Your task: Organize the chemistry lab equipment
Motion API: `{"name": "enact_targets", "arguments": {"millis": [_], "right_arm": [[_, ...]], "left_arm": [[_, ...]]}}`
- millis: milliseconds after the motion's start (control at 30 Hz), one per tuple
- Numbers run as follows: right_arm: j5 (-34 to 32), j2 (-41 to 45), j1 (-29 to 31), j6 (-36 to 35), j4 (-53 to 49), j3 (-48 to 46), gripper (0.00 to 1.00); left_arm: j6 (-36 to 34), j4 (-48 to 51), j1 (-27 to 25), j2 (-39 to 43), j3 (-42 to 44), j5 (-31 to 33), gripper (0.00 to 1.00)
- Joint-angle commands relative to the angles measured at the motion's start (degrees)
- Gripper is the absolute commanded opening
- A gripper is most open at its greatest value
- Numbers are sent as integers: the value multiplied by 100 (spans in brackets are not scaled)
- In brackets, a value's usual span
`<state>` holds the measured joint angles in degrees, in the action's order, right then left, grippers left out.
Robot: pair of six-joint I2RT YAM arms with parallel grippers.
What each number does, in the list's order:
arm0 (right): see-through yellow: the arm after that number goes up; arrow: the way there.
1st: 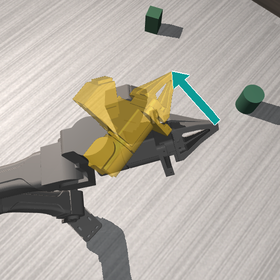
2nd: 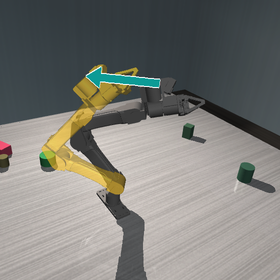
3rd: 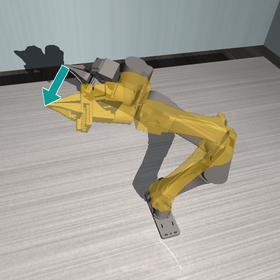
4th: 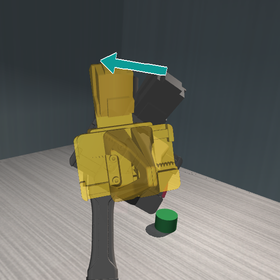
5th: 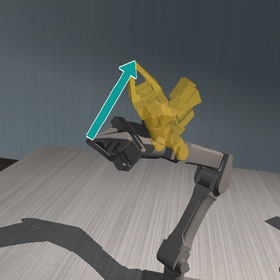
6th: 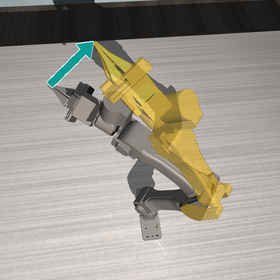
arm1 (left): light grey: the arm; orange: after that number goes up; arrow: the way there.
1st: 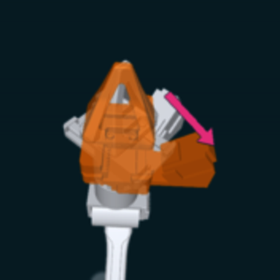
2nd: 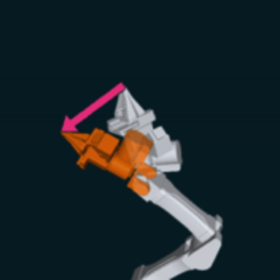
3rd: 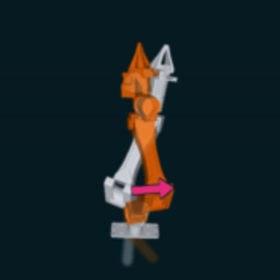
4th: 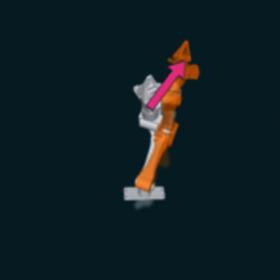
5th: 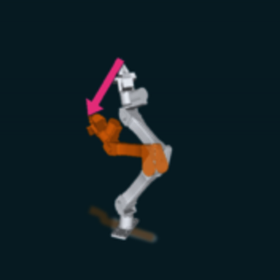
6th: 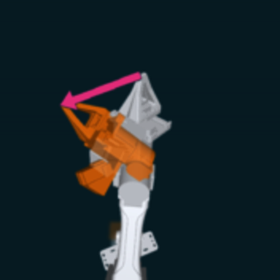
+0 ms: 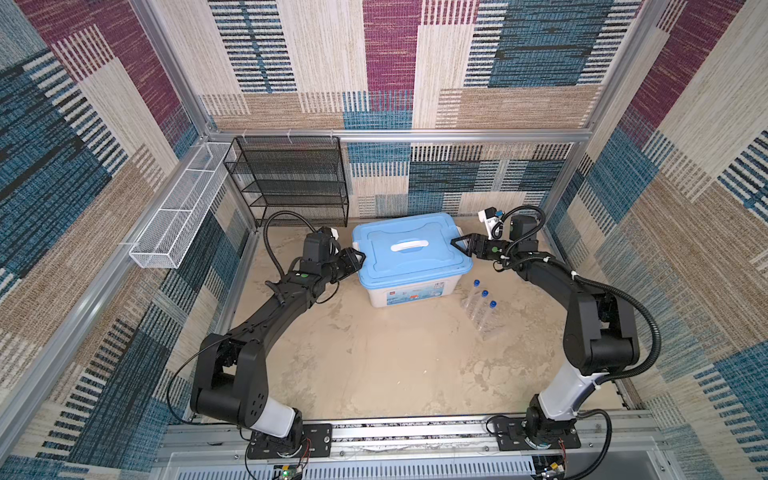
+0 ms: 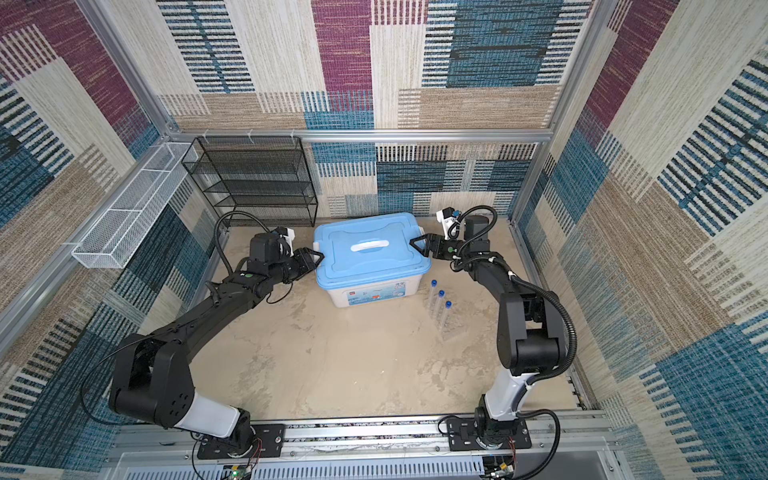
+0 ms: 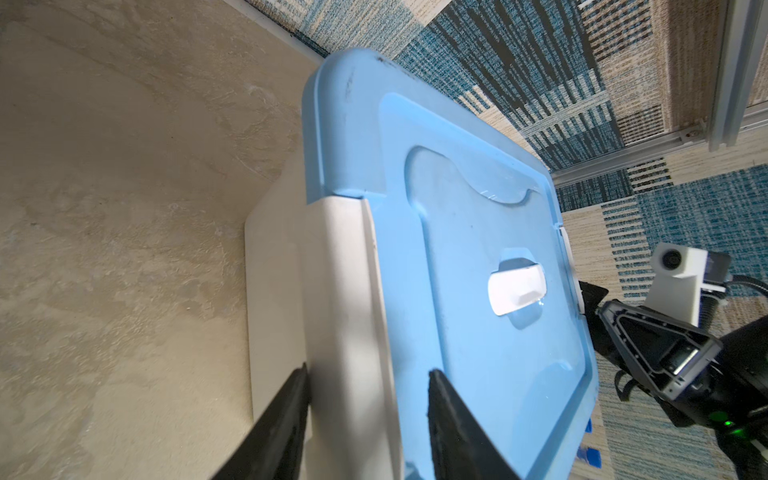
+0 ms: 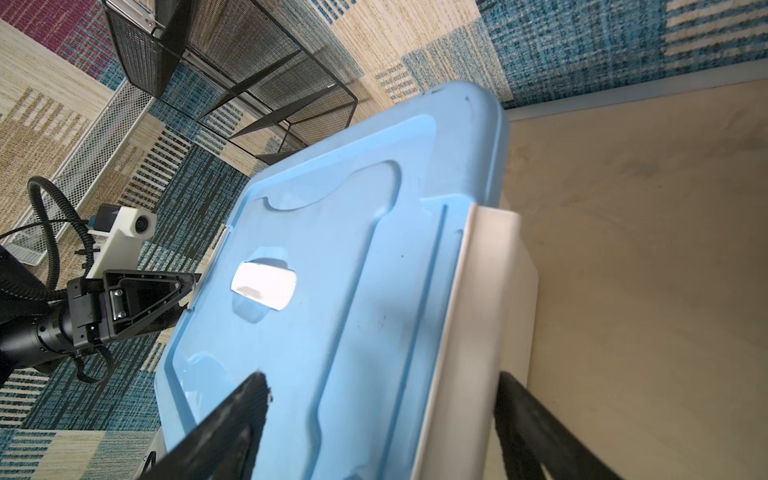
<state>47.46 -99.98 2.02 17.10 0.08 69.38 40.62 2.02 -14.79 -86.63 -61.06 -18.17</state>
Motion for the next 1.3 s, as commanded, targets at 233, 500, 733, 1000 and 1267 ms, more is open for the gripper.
{"name": "enact_targets", "arguments": {"millis": [233,500,733,1000,1267], "right_arm": [[-80,154,78,-141,-12,91,85],[-328,207,200,-303,-226,229,85],[-474,247,354,-435,-392,364,84],[-812,265,497,-629,-678,523,83],[-1460,252,583,-928,-1055,701,83]], "left_arm": [[55,-175,-13,-10,24,-160,49],[72,-202,-16,-24,-3,-178,48],[78,-202,-24,-63,-47,-213,48],[91,-202,-33,-91,-90,-205,48],[105,-185,-51,-119,-124,-195,48]]}}
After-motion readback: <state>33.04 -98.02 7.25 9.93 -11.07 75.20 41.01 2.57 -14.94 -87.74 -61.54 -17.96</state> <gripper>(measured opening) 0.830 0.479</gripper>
